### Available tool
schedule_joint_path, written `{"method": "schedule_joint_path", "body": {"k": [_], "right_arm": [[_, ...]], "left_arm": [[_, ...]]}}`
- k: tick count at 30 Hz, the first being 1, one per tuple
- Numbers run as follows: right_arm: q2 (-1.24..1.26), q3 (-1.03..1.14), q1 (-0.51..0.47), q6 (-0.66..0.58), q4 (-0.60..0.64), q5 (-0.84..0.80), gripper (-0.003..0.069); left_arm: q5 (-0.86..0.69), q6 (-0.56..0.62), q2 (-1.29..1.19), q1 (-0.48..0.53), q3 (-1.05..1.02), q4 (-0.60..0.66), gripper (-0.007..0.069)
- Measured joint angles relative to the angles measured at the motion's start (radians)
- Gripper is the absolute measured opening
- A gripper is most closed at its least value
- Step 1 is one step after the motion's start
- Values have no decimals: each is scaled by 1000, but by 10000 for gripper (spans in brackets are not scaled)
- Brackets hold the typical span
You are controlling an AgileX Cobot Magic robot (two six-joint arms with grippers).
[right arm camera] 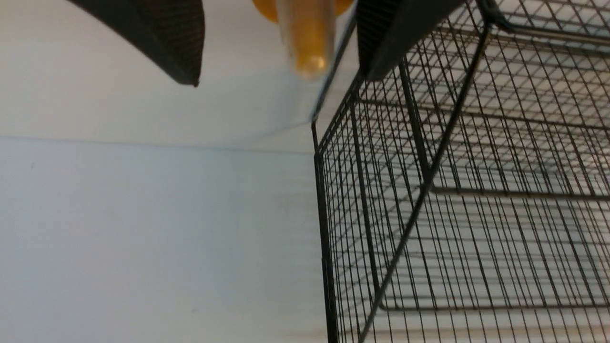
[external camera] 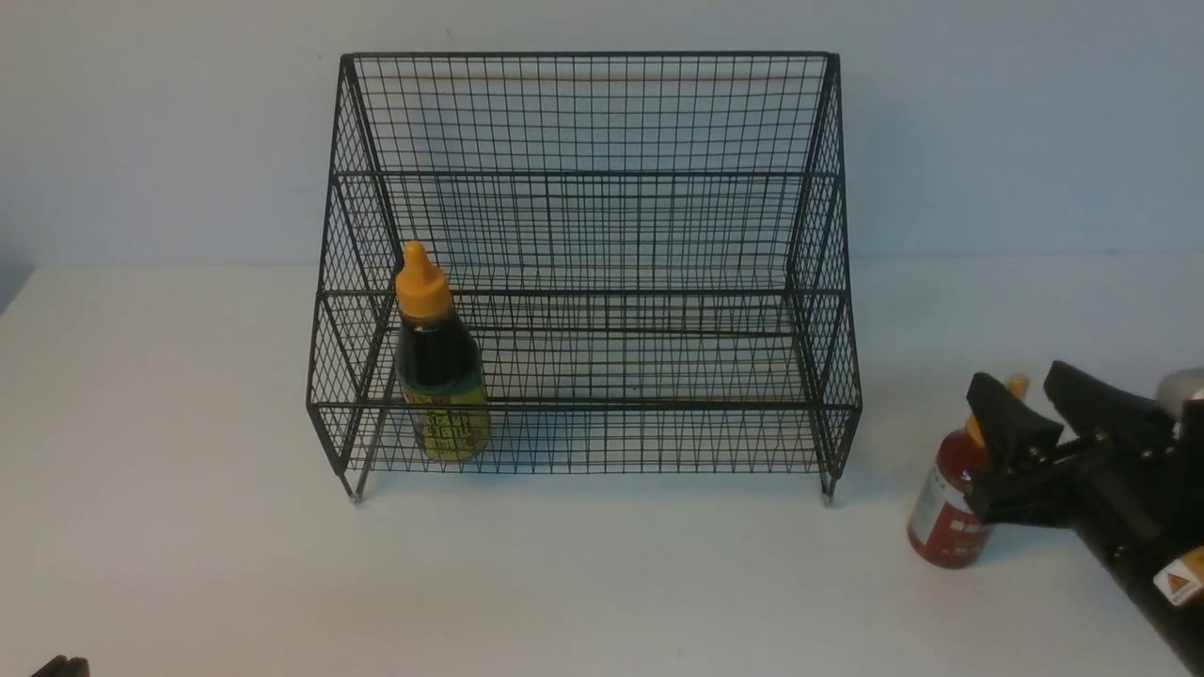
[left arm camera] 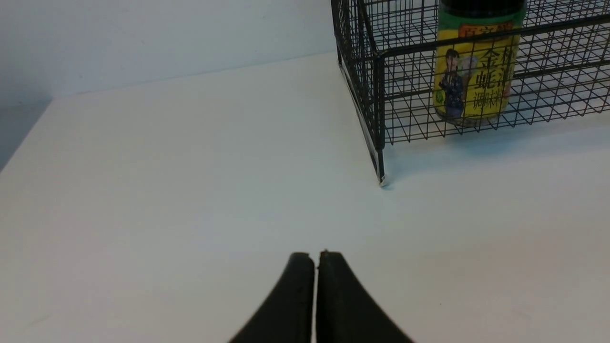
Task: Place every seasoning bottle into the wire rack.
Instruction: Use the right arm to grab the condiment bottle closest to it, then use the right arm to put the condiment bottle back on the shelf
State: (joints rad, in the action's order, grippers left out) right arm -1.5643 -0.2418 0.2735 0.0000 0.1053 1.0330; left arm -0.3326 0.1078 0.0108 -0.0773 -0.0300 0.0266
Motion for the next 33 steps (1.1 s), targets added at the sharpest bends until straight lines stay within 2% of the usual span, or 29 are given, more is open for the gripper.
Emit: {"method": "schedule_joint_path", "body": {"k": [2, 7, 13, 17, 19, 20, 24, 28, 33], "right_arm": [[-18, -1, 0, 0, -3, 20, 265], [8, -1, 0, 0, 4, 10, 272], [177, -12, 0, 0, 29, -55, 272], [334, -144, 0, 13, -58, -308, 272], [386, -249, 1, 33, -115, -488, 272], [407, -305, 1, 51, -138, -589, 272], [413, -528, 7, 145, -224, -819, 272], [365, -688, 51, 227, -345, -875, 272], [259, -827, 124, 313, -480, -870, 272]], "left_arm": [[0, 0, 0, 0, 0, 0, -5], [0, 0, 0, 0, 0, 0, -5], [0, 0, 0, 0, 0, 0, -5], [0, 0, 0, 0, 0, 0, -5], [0, 0, 0, 0, 0, 0, -5], [0, 0, 0, 0, 0, 0, -5], [0, 0, 0, 0, 0, 0, -5], [0, 0, 0, 0, 0, 0, -5], [0, 0, 0, 0, 0, 0, -5]]}}
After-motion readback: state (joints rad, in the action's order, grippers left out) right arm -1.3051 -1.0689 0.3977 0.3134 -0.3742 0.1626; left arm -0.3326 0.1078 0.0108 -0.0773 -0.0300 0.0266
